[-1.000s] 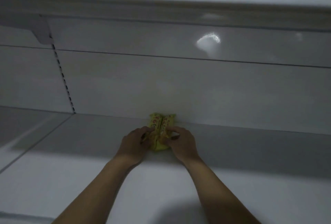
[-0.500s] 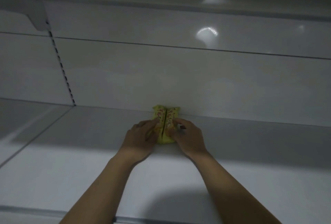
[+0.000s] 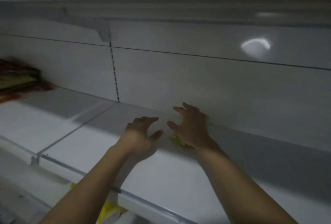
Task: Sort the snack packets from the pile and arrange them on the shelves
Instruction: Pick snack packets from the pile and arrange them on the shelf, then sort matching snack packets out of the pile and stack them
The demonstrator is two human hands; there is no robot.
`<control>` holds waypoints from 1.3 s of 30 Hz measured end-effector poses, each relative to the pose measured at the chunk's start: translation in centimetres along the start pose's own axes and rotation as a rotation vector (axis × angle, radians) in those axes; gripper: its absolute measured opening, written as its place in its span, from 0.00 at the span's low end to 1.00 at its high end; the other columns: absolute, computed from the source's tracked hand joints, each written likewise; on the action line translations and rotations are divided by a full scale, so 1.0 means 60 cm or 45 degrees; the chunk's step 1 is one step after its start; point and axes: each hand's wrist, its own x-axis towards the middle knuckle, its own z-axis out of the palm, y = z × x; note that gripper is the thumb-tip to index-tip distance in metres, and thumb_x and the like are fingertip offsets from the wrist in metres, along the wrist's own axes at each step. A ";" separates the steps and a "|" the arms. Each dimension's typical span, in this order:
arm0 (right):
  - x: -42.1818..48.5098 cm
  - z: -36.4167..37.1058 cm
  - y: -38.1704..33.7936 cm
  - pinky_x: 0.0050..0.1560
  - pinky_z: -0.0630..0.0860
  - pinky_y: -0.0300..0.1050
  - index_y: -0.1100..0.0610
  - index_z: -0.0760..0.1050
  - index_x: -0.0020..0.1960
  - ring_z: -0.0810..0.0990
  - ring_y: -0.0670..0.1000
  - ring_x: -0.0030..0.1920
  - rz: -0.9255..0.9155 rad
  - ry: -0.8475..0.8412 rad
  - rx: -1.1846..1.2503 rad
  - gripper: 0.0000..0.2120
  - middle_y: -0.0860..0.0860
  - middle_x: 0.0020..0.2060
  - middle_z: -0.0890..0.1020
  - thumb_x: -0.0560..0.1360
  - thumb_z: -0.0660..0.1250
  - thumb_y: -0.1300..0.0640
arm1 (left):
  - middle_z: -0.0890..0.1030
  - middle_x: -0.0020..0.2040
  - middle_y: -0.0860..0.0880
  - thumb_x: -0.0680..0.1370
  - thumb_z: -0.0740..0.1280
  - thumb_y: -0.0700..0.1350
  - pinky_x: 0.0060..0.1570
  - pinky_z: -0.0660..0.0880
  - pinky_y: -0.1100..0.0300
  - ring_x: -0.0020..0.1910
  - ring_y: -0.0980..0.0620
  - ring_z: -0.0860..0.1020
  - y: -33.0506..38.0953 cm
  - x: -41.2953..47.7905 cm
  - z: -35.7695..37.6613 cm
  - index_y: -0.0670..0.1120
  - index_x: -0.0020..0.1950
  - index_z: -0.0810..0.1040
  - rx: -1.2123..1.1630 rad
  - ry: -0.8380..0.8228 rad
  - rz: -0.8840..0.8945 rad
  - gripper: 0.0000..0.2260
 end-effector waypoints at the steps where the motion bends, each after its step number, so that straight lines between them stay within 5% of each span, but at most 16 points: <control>1: 0.008 0.007 -0.020 0.74 0.53 0.49 0.45 0.64 0.75 0.57 0.52 0.76 -0.056 -0.027 0.003 0.30 0.50 0.77 0.61 0.76 0.65 0.39 | 0.68 0.75 0.51 0.77 0.58 0.66 0.69 0.62 0.54 0.72 0.48 0.65 -0.020 -0.013 -0.020 0.56 0.77 0.63 0.039 -0.001 -0.042 0.30; 4: 0.034 0.037 -0.092 0.75 0.54 0.52 0.45 0.59 0.77 0.58 0.52 0.77 -0.233 -0.162 -0.050 0.34 0.50 0.77 0.61 0.76 0.63 0.36 | 0.70 0.74 0.48 0.72 0.53 0.72 0.68 0.68 0.51 0.71 0.46 0.69 -0.089 -0.050 -0.084 0.53 0.76 0.65 0.174 0.063 -0.154 0.38; 8: 0.055 0.077 -0.224 0.75 0.56 0.52 0.46 0.55 0.79 0.60 0.52 0.76 -0.415 -0.338 -0.014 0.39 0.50 0.77 0.62 0.74 0.65 0.36 | 0.67 0.75 0.49 0.77 0.59 0.68 0.68 0.66 0.49 0.72 0.46 0.66 -0.192 -0.124 -0.158 0.54 0.77 0.64 0.220 0.131 -0.389 0.32; 19: 0.053 0.230 -0.649 0.72 0.59 0.54 0.47 0.57 0.78 0.63 0.54 0.74 -0.837 -0.396 0.108 0.36 0.49 0.75 0.65 0.75 0.64 0.36 | 0.66 0.76 0.49 0.77 0.61 0.66 0.68 0.66 0.49 0.73 0.47 0.64 -0.467 -0.356 -0.370 0.54 0.78 0.61 0.348 0.345 -0.799 0.32; 26: 0.049 0.329 -0.841 0.72 0.59 0.55 0.46 0.57 0.78 0.62 0.54 0.74 -0.853 -0.410 0.146 0.35 0.50 0.76 0.64 0.75 0.64 0.37 | 0.67 0.75 0.49 0.78 0.59 0.66 0.67 0.68 0.45 0.72 0.47 0.65 -0.630 -0.438 -0.459 0.56 0.77 0.61 0.436 0.331 -0.913 0.30; 39: 0.156 0.476 -1.001 0.70 0.61 0.56 0.48 0.59 0.78 0.63 0.55 0.73 -0.818 -0.467 0.070 0.34 0.52 0.75 0.65 0.76 0.63 0.37 | 0.65 0.76 0.51 0.79 0.61 0.63 0.70 0.65 0.46 0.74 0.48 0.63 -0.845 -0.390 -0.484 0.56 0.77 0.61 0.311 0.269 -0.838 0.28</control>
